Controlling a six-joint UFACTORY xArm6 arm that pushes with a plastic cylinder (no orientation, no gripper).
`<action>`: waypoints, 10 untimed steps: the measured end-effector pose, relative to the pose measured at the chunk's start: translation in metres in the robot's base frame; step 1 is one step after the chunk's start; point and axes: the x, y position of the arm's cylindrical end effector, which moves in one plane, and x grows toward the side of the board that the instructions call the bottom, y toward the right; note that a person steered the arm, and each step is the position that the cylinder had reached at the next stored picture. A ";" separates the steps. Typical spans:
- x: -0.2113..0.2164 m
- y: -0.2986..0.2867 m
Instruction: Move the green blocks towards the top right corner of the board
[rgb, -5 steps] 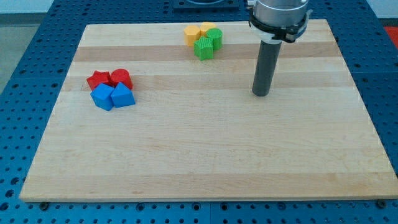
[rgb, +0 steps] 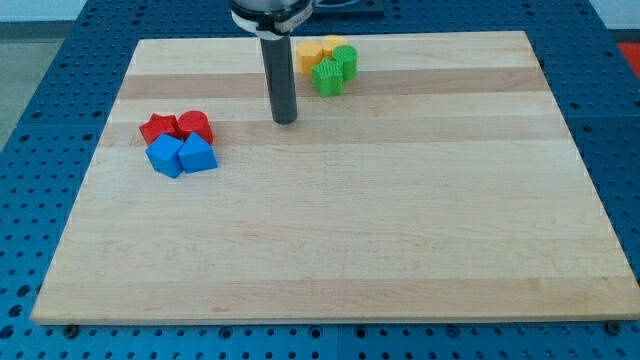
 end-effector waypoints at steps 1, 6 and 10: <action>-0.014 0.000; -0.051 0.113; -0.047 0.105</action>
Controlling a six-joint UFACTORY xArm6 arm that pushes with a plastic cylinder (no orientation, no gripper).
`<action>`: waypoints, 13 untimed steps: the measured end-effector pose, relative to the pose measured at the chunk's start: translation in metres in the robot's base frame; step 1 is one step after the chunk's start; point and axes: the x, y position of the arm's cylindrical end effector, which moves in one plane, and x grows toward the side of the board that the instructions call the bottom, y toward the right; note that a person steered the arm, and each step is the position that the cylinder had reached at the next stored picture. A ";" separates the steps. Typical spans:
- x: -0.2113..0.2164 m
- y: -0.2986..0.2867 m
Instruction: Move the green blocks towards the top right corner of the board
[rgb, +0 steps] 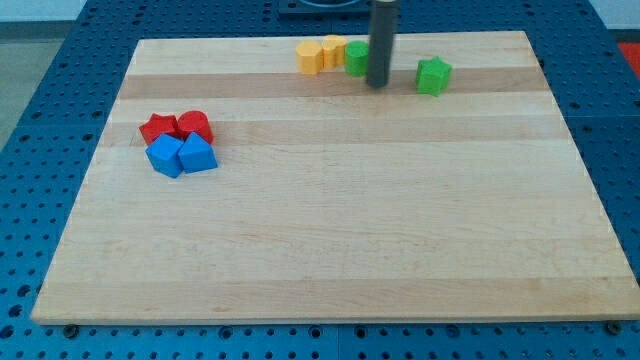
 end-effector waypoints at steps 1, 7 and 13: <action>0.007 -0.042; -0.015 0.079; -0.063 0.066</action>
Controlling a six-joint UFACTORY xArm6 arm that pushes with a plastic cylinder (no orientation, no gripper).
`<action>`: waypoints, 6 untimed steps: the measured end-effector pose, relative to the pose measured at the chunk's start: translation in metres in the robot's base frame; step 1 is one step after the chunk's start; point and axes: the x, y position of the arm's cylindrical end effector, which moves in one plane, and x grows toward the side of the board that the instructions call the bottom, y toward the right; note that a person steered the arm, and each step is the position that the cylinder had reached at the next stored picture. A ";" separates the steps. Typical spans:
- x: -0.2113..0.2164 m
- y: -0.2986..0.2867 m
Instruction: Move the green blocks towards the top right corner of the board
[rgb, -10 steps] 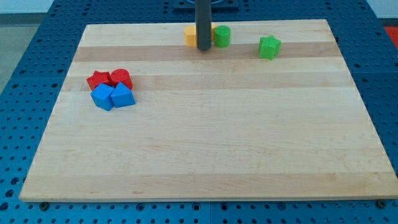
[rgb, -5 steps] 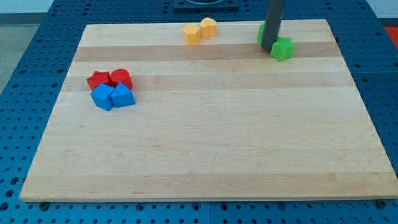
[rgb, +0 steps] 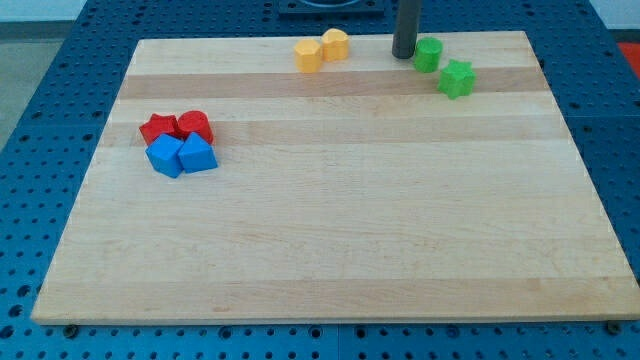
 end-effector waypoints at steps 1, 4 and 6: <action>0.003 0.029; 0.008 0.063; 0.012 0.089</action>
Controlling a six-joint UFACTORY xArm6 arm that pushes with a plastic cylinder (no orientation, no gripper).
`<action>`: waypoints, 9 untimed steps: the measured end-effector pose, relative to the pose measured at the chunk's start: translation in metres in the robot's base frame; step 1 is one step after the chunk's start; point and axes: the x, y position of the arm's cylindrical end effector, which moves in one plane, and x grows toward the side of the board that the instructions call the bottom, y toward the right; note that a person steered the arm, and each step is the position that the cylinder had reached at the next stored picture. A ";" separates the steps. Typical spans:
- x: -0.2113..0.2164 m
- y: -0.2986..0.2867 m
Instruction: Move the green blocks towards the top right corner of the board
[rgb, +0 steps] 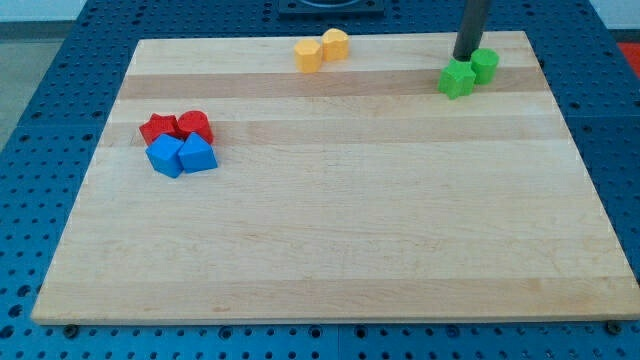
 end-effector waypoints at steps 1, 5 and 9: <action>-0.001 0.000; 0.097 -0.060; 0.086 -0.017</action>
